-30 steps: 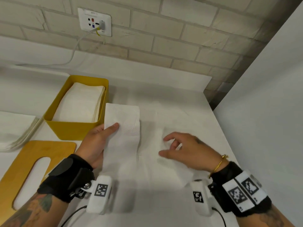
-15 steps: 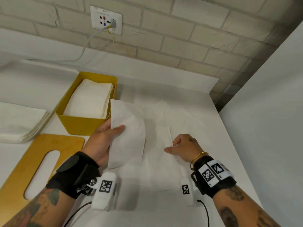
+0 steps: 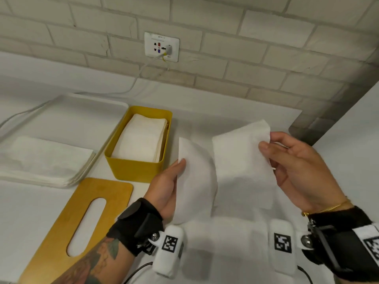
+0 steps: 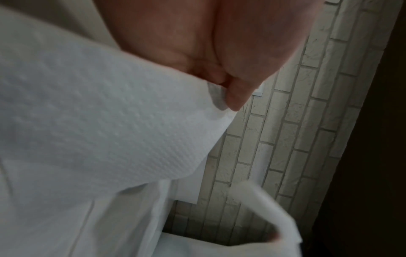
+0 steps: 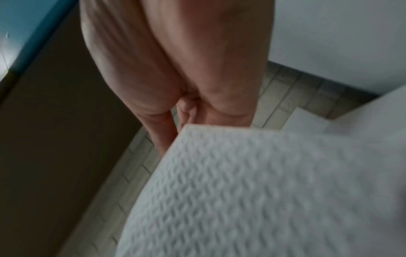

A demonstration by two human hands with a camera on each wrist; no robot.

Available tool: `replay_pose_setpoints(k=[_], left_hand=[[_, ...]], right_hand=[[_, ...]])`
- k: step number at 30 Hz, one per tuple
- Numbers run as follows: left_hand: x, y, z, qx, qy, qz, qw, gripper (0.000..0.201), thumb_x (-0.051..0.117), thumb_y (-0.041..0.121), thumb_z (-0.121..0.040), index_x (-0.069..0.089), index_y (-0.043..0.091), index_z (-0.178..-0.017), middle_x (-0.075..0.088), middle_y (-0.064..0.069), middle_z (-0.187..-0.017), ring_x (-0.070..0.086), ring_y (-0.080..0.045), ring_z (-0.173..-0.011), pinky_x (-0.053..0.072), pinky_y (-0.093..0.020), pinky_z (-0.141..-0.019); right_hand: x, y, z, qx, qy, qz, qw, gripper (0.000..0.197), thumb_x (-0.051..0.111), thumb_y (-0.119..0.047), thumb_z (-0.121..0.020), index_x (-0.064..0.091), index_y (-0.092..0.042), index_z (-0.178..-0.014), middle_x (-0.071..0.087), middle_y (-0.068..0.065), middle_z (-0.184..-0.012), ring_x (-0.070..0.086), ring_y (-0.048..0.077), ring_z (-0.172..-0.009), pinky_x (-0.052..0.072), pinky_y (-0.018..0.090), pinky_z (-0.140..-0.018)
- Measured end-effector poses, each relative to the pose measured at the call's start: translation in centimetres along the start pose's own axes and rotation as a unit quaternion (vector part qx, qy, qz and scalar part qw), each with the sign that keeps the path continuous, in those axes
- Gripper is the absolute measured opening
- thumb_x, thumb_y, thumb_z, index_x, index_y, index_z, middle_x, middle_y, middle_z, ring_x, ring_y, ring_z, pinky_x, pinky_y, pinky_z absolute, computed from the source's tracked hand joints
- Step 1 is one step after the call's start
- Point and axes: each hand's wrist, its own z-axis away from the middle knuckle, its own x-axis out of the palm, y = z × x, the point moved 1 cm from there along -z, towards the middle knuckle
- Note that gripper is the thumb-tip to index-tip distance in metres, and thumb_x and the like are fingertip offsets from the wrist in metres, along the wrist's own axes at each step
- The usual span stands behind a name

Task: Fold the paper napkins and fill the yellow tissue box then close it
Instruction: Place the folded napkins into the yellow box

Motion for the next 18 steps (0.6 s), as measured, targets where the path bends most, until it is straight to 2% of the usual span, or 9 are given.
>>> replay_pose_setpoints(k=[2, 4, 6, 8, 14, 18], left_hand=[[0.6, -0.1, 0.0, -0.015, -0.014, 0.022, 1.000, 0.036, 0.048, 0.029, -0.105, 0.067, 0.008, -0.127, 0.073, -0.016, -0.119, 0.073, -0.031, -0.104, 0.059, -0.045, -0.088], [1.0, -0.3, 0.0, -0.016, -0.028, 0.027, 0.999, 0.038, 0.045, 0.031, -0.105, 0.069, 0.006, -0.121, 0.074, -0.017, -0.115, 0.075, -0.028, -0.098, 0.062, -0.039, -0.078], [1.3, -0.4, 0.1, -0.015, -0.039, 0.023, 0.999, 0.043, 0.042, 0.036, -0.105, 0.067, 0.007, -0.124, 0.073, -0.017, -0.120, 0.073, -0.028, -0.105, 0.058, -0.040, -0.088], [1.5, -0.6, 0.3, -0.018, -0.051, 0.017, 0.998, 0.050, 0.038, 0.042, -0.106, 0.063, 0.008, -0.132, 0.070, -0.017, -0.126, 0.069, -0.028, -0.114, 0.051, -0.041, -0.098], [1.3, -1.0, 0.1, -0.023, -0.064, 0.002, 0.998, 0.054, 0.035, 0.048, -0.105, 0.063, 0.010, -0.132, 0.069, -0.017, -0.128, 0.068, -0.029, -0.117, 0.052, -0.041, -0.097], [1.2, -1.1, -0.2, -0.020, -0.060, -0.005, 0.998, 0.057, 0.033, 0.050, -0.104, 0.062, 0.011, -0.134, 0.068, -0.017, -0.129, 0.067, -0.030, -0.118, 0.051, -0.043, -0.099]], right_hand=[[1.0, 0.6, -0.1, 0.017, -0.018, -0.030, 0.999, 0.018, 0.065, -0.017, -0.082, 0.070, -0.014, -0.099, 0.075, 0.004, -0.092, 0.070, 0.011, -0.076, 0.059, 0.025, -0.067], [1.7, 2.5, -0.4, 0.055, 0.003, -0.019, 0.998, 0.016, 0.067, -0.017, -0.083, 0.070, -0.013, -0.098, 0.075, 0.006, -0.092, 0.070, 0.013, -0.076, 0.059, 0.028, -0.067], [2.2, 4.8, -0.5, 0.096, 0.042, -0.008, 0.994, 0.008, 0.067, -0.012, -0.090, 0.071, -0.012, -0.097, 0.075, 0.008, -0.091, 0.069, 0.015, -0.075, 0.057, 0.029, -0.068], [2.5, 6.7, -0.5, 0.129, 0.070, -0.005, 0.989, 0.009, 0.065, -0.008, -0.095, 0.071, -0.009, -0.101, 0.075, 0.009, -0.093, 0.070, 0.016, -0.077, 0.056, 0.028, -0.069], [2.7, 8.4, -0.6, 0.140, 0.082, 0.009, 0.987, 0.011, 0.063, -0.006, -0.097, 0.071, -0.005, -0.105, 0.077, 0.008, -0.090, 0.071, 0.015, -0.078, 0.057, 0.025, -0.065], [2.8, 8.8, -0.7, 0.135, 0.093, 0.044, 0.986, 0.010, 0.063, -0.007, -0.097, 0.071, -0.007, -0.103, 0.078, 0.009, -0.092, 0.072, 0.019, -0.084, 0.056, 0.033, -0.075]])
